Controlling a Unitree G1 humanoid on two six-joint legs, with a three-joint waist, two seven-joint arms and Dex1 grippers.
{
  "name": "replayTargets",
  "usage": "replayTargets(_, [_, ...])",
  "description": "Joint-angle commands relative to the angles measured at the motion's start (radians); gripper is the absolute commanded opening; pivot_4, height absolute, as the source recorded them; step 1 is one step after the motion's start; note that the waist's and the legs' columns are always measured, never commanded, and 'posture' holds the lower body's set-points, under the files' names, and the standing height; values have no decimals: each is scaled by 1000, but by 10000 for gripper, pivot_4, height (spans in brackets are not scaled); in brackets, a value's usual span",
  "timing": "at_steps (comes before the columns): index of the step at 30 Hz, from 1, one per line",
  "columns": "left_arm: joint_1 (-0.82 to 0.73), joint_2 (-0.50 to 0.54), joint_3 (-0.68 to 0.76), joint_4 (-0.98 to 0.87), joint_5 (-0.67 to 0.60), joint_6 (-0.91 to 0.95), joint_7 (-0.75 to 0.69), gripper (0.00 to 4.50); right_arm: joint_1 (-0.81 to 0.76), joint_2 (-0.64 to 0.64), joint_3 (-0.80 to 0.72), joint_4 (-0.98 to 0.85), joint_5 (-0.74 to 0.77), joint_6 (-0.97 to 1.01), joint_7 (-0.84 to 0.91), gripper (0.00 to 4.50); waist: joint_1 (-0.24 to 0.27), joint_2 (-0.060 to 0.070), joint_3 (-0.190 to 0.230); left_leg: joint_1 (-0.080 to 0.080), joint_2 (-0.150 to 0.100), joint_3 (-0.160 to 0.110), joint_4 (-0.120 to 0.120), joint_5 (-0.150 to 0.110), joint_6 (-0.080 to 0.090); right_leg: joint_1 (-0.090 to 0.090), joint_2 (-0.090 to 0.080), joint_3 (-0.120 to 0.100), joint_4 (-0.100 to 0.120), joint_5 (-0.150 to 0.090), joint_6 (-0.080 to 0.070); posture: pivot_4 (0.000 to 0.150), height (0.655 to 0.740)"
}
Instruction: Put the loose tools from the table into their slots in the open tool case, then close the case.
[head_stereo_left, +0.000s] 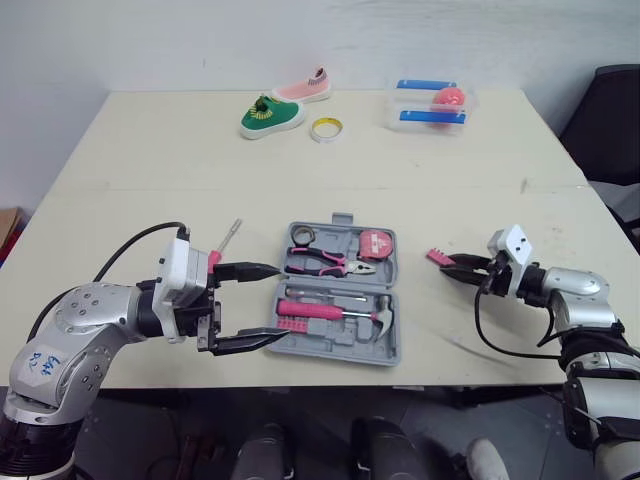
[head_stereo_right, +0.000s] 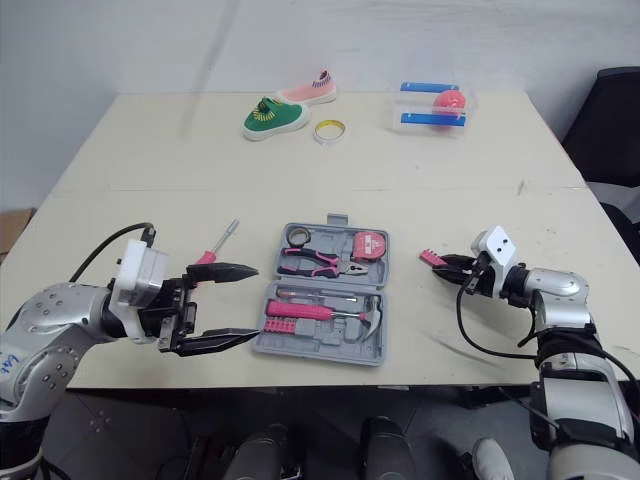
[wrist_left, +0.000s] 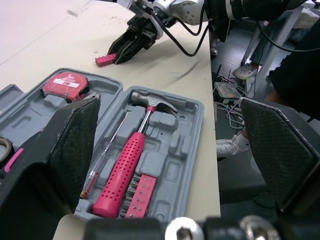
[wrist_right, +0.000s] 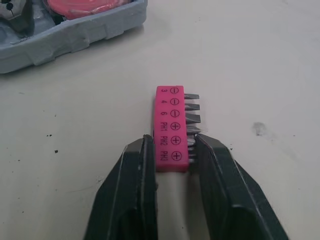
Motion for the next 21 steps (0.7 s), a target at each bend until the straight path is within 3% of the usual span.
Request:
replayTargets(1, [-12, 8, 7, -22, -10, -5, -10, 45000, 8, -1, 6, 40, -28, 0, -20, 7468, 0, 0, 0, 0, 0, 0, 0, 0, 0, 0, 0, 0, 0, 0, 0, 1500, 7400])
replayTargets(6, [2, 10, 18, -25, -9, -13, -18, 45000, 2, -1, -15, 22, -5, -26, -23, 7468, 0, 0, 0, 0, 0, -1, 0, 0, 0, 1, 0, 0, 0, 0, 0, 1500, 7400])
replayTargets(11, [-5, 12, 30, -1, 21, -68, -48, 45000, 7, -24, -16, -206, 51, -9, 73, 7468, 0, 1, 0, 0, 0, 0, 0, 0, 0, 0, 0, 0, 0, 0, 0, 1500, 7400])
replayTargets(13, [-9, 15, 30, 10, 23, -78, -65, 45000, 28, -35, 6, -363, 76, 61, 120, 7468, -2, 2, 1, -1, 0, 0, -1, 0, 0, -1, 0, 0, 0, 0, 0, 1500, 7400])
replayTargets(18, [10, 34, 23, 95, 118, -202, -144, 45000, 120, -95, 154, -1005, 188, 505, 183, 7468, 0, 2, 1, -1, 2, 0, -3, 0, -2, -3, 1, 0, 0, -1, -1, 1500, 7400])
replayTargets(21, [22, 29, 15, 133, 151, -252, -170, 45000, 130, -130, 236, -1248, 235, 721, 170, 7468, 3, 3, 1, -2, 1, -1, -4, 0, -2, -5, 0, 0, 0, -1, -1, 1500, 7400])
